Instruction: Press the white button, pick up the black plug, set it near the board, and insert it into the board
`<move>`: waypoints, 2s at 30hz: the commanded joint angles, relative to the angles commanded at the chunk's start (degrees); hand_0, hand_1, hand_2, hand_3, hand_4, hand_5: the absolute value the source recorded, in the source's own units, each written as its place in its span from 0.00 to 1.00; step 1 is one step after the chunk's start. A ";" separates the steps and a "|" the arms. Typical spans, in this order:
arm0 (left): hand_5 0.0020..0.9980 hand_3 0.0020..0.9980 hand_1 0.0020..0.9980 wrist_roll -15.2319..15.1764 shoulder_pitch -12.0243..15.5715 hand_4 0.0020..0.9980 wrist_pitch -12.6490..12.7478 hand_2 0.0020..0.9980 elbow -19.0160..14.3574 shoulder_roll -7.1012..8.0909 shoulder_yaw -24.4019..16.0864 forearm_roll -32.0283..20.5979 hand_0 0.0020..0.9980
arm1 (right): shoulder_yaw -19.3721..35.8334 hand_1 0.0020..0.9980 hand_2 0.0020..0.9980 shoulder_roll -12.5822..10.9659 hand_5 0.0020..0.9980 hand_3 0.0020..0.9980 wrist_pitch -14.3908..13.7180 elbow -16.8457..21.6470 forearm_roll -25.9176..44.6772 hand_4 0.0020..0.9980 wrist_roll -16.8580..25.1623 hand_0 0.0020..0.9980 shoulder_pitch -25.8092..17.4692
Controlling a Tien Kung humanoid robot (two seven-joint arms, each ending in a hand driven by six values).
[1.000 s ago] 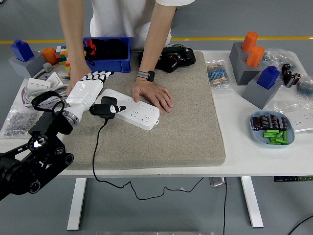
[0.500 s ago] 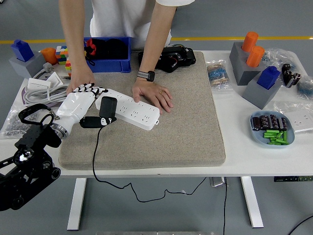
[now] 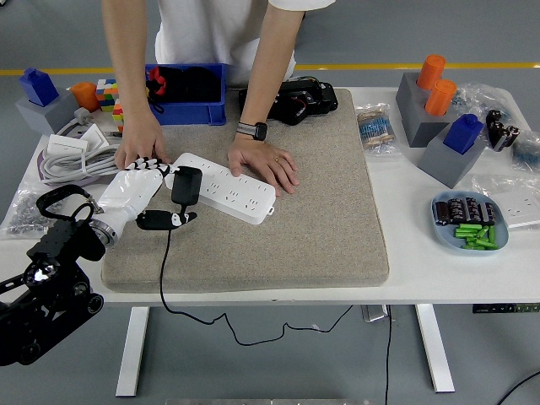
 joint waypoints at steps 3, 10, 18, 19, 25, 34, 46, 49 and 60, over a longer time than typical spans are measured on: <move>0.51 0.81 0.95 -0.05 -0.48 0.88 -0.01 0.86 0.62 -0.35 0.38 -0.16 0.98 | -0.06 0.62 0.63 0.02 0.35 0.61 0.01 -0.01 0.06 0.64 0.01 0.70 0.02; 0.50 0.81 0.95 0.08 -1.43 0.88 -0.29 0.86 2.06 -1.26 1.17 -0.26 0.98 | -0.03 0.62 0.63 -0.02 0.35 0.61 0.01 -0.05 0.08 0.64 0.02 0.70 -0.02; 0.49 0.81 0.95 0.04 -2.92 0.87 -0.45 0.86 3.83 -2.63 2.18 -0.32 0.98 | 0.04 0.62 0.63 0.05 0.35 0.61 0.04 -0.04 0.13 0.64 0.04 0.70 -0.17; 0.49 0.81 0.95 0.05 -3.17 0.87 -0.51 0.86 4.12 -2.85 2.31 -0.38 0.98 | 0.04 0.62 0.63 0.05 0.35 0.61 0.04 -0.04 0.14 0.64 0.04 0.70 -0.18; 0.49 0.81 0.95 0.06 -4.48 0.86 -0.67 0.86 5.71 -3.83 2.95 -0.62 0.98 | 0.07 0.62 0.63 -0.01 0.35 0.61 0.04 -0.04 0.17 0.64 0.06 0.70 -0.19; 0.49 0.81 0.94 0.46 -6.97 0.85 -2.12 0.86 9.94 -5.27 4.50 -2.23 0.97 | 0.39 0.62 0.63 0.10 0.35 0.61 0.07 -0.04 0.23 0.64 0.06 0.70 -0.10; 0.50 0.82 0.94 -1.19 -6.87 0.85 -1.46 0.87 10.29 -5.97 3.17 -3.70 0.97 | 0.85 0.62 0.63 0.19 0.35 0.61 0.10 0.00 0.06 0.64 0.05 0.70 -0.72; 0.50 0.82 0.94 -1.49 -6.25 0.85 -0.88 0.87 8.40 -5.41 0.78 -3.25 0.97 | 0.99 0.62 0.63 0.17 0.35 0.61 0.12 0.03 -0.05 0.64 0.03 0.70 -0.84; 0.51 0.89 0.96 -2.16 -2.69 0.85 0.38 0.93 2.05 -4.30 -11.79 -1.10 0.97 | 2.57 0.62 0.63 0.32 0.35 0.61 0.21 0.08 -0.60 0.64 -0.08 0.70 -1.15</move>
